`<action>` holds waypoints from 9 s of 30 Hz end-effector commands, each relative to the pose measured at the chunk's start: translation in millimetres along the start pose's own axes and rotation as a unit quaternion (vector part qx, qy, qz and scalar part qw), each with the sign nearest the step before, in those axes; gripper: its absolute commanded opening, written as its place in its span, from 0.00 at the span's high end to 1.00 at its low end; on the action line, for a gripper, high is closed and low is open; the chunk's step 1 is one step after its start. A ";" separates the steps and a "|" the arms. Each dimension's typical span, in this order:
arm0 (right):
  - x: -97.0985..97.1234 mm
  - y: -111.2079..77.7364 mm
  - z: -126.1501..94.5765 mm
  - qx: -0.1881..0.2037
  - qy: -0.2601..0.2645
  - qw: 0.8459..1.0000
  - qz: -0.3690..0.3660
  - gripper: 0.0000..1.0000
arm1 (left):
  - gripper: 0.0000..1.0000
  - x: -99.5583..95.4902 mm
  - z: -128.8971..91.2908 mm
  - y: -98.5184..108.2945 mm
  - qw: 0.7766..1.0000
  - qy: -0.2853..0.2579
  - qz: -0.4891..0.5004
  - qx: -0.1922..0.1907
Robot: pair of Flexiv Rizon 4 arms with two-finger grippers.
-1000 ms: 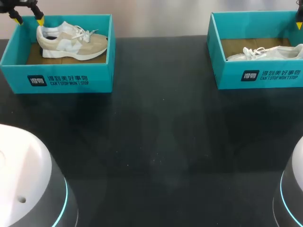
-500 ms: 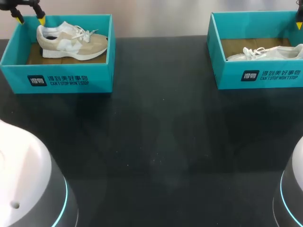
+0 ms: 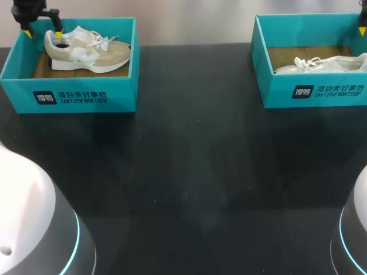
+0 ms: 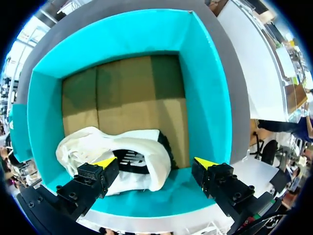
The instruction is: Take the shoe out of the shoebox, open the shoe tongue, remove and reinsert the insole, then place the shoe into the shoebox
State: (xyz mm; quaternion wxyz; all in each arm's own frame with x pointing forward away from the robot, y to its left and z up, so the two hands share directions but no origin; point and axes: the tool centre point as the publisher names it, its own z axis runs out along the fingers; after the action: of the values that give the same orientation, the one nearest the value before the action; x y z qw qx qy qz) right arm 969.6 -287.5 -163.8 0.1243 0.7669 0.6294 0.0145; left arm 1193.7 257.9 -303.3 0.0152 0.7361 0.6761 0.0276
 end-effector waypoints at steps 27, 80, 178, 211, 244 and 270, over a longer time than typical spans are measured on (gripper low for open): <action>0.1 -0.6 -0.1 -0.001 -0.001 1.000 0.000 0.00 | 0.00 15.1 76.2 29.1 0.994 0.012 -0.109 0.026; 0.1 -0.6 -0.1 -0.001 -0.001 1.000 0.000 0.00 | 1.00 29.6 59.4 18.0 0.994 0.010 -0.109 0.030; 0.1 -0.6 -0.1 -0.001 -0.001 1.000 0.000 0.00 | 1.00 -86.8 -167.4 -310.8 0.987 0.049 -0.120 -0.090; 0.1 -0.6 -0.1 -0.001 -0.001 1.000 0.000 0.00 | 1.00 -224.3 -133.7 -436.0 0.986 0.100 -0.089 -0.103; 0.1 -0.6 -0.1 -0.001 -0.001 1.000 0.000 0.00 | 1.00 -337.3 -18.4 -496.9 0.993 0.082 -0.071 -0.043; 0.1 -0.6 -0.1 -0.001 -0.001 1.000 0.000 0.00 | 1.00 -352.5 38.1 -485.4 0.993 0.067 -0.096 -0.017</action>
State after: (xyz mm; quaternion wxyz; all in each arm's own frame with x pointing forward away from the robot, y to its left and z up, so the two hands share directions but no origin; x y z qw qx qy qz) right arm 969.5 -287.5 -163.6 0.1246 0.7669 0.6294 0.0143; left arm 679.1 -51.2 -375.5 -0.0143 0.6631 0.7428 0.0911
